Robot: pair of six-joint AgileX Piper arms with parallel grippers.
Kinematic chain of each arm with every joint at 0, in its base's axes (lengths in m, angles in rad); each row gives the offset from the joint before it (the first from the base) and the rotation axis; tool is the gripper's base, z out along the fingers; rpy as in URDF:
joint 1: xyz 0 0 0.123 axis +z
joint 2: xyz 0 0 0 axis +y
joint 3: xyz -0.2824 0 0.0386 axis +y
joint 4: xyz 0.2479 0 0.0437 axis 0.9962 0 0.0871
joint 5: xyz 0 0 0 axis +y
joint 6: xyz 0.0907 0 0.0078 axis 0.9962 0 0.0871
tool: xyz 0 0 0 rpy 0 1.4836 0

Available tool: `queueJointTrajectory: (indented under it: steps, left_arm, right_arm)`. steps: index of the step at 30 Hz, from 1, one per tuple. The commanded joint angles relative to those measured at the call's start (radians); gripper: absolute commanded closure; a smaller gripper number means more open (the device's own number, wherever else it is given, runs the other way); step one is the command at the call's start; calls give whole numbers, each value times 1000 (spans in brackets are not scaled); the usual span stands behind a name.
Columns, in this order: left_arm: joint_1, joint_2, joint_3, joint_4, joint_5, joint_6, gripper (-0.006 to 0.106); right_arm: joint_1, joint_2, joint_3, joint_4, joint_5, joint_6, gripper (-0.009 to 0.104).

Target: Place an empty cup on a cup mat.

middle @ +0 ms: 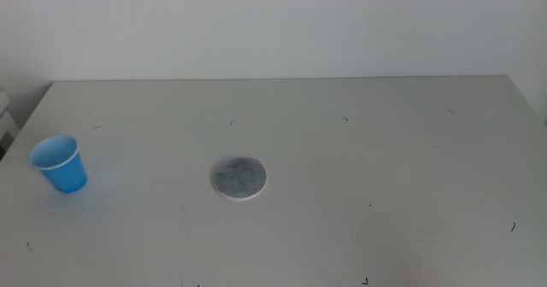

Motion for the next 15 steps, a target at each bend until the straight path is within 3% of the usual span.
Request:
queueJointTrajectory:
  steps: [1, 15]
  left_arm:
    - [1, 66, -101, -24, -16, -13, -5]
    - [1, 384, -551, -43, 305, -20, -5]
  right_arm:
    - [-1, -19, -12, -9, -78, -8, 1]
    - [-1, -19, -12, -9, -78, -8, 1]
